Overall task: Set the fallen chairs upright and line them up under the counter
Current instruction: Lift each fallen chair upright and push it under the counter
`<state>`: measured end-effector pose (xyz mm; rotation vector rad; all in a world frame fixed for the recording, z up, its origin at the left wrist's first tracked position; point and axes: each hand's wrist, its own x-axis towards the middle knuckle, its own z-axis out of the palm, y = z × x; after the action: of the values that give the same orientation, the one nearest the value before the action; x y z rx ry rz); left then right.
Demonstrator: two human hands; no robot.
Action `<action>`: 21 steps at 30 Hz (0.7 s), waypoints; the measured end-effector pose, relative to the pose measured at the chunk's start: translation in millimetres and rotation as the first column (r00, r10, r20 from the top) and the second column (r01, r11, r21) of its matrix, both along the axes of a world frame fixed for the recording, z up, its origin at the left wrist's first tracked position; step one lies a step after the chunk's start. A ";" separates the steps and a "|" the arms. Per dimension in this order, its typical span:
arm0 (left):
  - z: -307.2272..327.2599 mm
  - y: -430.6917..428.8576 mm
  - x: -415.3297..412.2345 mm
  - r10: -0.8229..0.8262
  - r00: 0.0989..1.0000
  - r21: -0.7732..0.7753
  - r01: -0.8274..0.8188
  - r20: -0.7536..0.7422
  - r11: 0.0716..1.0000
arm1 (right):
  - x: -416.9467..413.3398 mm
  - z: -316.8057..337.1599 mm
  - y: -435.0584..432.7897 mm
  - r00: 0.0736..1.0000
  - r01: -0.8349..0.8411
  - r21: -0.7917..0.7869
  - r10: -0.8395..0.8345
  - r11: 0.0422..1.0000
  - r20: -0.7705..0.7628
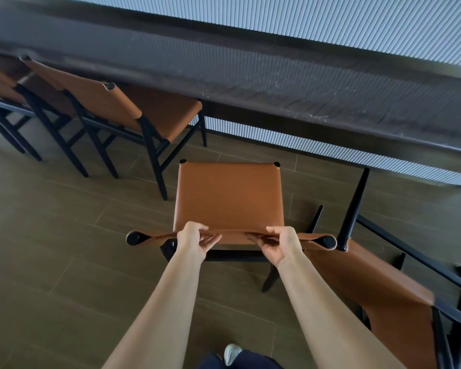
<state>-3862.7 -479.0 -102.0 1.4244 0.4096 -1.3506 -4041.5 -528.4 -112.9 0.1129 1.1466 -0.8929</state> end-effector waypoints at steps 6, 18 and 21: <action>29.6 -49.0 17.9 -0.068 0.995 -0.027 0.070 0.075 0.997 | 17.3 26.1 -53.2 0.998 -0.069 -0.094 0.067 0.993 -0.022; 66.1 -128.7 47.3 -0.124 0.985 -0.114 0.137 0.118 0.984 | 40.1 56.5 -138.8 0.992 -0.097 -0.215 0.078 0.972 -0.094; 74.2 -152.7 54.3 -0.146 0.981 -0.107 0.160 0.126 0.981 | 45.1 62.8 -159.0 0.991 -0.102 -0.226 0.077 0.969 -0.114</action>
<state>-3808.3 -631.7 -27.9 1.4523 0.1430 -1.3820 -3996.3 -687.4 -50.0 -0.1774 1.1261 -0.9541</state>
